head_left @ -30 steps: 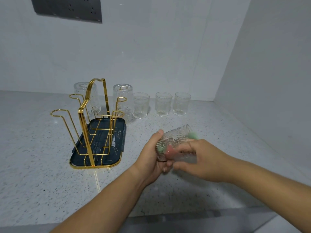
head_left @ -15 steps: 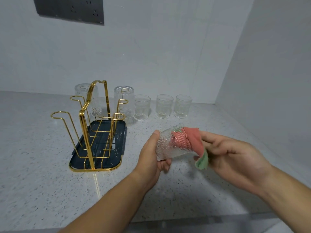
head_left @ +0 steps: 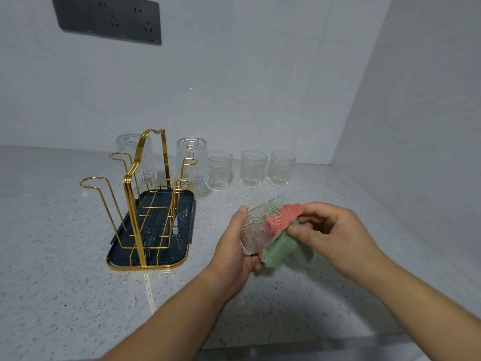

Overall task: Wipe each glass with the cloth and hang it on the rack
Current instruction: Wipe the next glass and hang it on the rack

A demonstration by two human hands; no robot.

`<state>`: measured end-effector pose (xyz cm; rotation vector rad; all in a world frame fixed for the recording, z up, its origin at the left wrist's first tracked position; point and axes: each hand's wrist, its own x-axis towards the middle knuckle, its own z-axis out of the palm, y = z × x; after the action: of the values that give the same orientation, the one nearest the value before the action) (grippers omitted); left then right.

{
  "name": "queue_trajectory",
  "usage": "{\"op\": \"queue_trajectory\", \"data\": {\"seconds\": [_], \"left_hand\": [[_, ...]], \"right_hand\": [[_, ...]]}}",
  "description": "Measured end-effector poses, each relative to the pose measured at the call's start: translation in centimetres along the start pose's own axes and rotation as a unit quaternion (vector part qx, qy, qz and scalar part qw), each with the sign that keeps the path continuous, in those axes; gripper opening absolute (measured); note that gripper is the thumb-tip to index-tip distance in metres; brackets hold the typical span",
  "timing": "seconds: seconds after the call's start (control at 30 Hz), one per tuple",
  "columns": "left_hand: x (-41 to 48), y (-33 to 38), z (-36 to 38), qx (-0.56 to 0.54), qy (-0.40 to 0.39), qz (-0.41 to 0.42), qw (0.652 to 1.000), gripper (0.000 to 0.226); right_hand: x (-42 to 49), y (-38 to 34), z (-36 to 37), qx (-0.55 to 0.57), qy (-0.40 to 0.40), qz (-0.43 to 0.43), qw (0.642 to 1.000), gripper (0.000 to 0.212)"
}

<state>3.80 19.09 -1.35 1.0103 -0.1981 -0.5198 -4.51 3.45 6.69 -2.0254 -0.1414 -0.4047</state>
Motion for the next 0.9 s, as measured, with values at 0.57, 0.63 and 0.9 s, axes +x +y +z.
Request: {"op": "queue_trajectory", "data": {"seconds": [0.57,0.63,0.9], "left_hand": [[-0.9,-1.2,0.2,0.171,0.016,0.234,0.957,0.027],[-1.1,-1.1,0.4,0.165,0.018,0.228,0.959,0.025],[-1.2,1.1,0.9,-0.038,0.006,-0.052,0.998,0.059]], "right_hand": [[2.3,-1.4,3.8,-0.016,0.088,0.085,0.992,0.054],[2.2,-1.3,3.9,-0.045,0.096,0.062,0.992,0.055],[-0.2,1.9,3.0,-0.231,-0.009,-0.132,0.964,0.039]]}}
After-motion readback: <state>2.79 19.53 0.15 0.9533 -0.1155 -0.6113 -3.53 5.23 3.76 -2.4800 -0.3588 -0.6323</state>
